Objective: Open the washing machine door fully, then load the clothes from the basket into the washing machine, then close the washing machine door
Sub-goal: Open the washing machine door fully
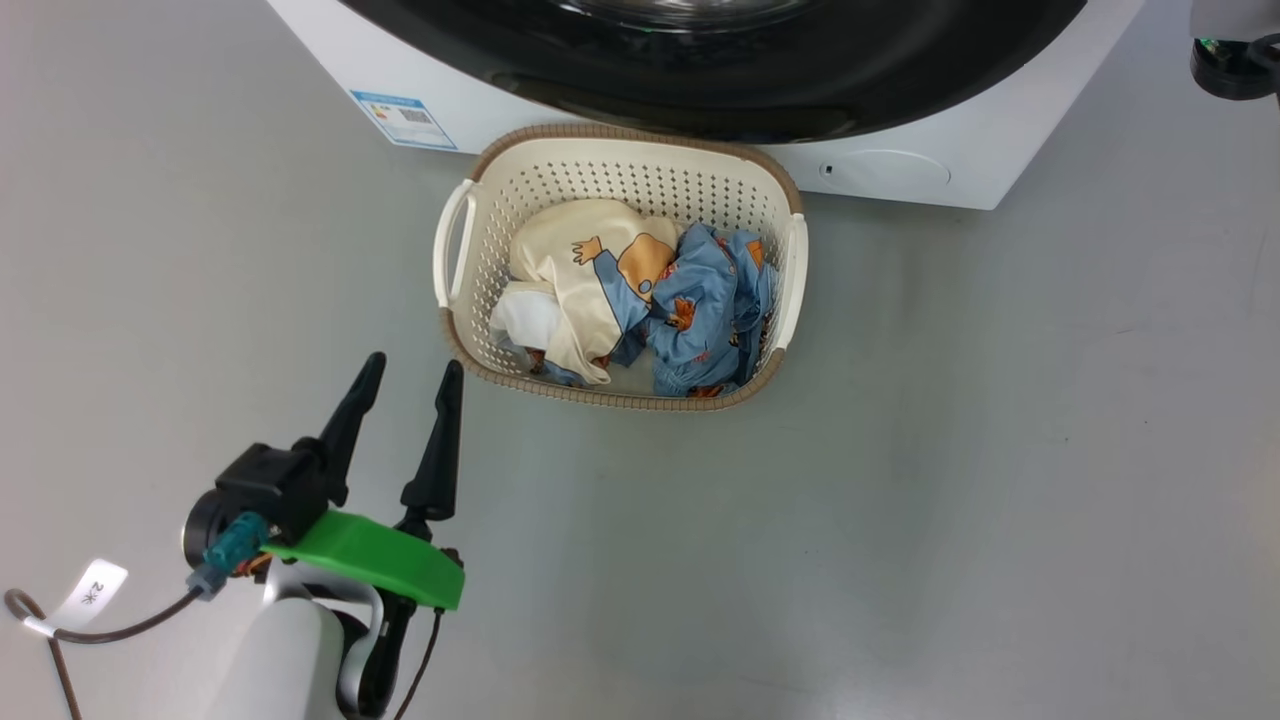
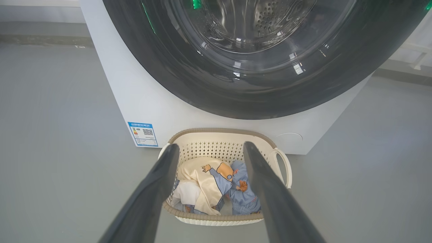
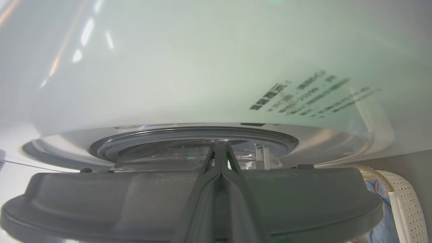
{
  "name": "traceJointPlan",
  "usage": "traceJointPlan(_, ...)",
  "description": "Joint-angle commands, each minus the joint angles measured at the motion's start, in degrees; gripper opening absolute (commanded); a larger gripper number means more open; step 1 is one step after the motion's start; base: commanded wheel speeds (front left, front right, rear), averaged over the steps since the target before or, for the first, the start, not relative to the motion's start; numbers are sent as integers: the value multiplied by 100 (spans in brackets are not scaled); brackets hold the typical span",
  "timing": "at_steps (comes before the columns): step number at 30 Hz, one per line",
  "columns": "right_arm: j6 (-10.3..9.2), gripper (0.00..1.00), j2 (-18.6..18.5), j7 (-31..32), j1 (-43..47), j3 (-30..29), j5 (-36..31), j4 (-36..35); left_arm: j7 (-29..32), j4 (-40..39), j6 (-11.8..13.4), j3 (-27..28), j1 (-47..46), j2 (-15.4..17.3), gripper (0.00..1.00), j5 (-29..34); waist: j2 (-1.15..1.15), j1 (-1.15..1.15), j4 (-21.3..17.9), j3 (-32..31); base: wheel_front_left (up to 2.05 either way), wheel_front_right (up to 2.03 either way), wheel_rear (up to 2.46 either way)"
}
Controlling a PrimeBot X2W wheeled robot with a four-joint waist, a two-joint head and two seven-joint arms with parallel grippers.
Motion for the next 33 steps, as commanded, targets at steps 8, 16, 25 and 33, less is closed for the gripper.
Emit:
traceJointPlan(8, 9, 0, 180, 713, -173, 45, -179, -71, -37, -180, -9, 205, -98, 156, 100, -17, 0, 0, 7, -47, 0, 0, 0)
traceJointPlan(16, 9, 0, 101, 1501, -172, 110, -130, -214, -37, -213, -9, 222, -82, 156, 100, 14, 0, 0, 4, -93, 0, 0, 0)
traceJointPlan(25, 9, 0, 274, 2345, 393, 188, -22, -758, -37, -240, -9, 255, 20, 156, 100, 97, 0, 0, -48, -310, 0, 0, 0)
traceJointPlan(33, 9, 0, 571, 2943, 1089, 187, 24, -1413, -37, -294, -9, 278, 115, 156, 100, 237, 0, 0, -97, -524, 0, 0, 0)
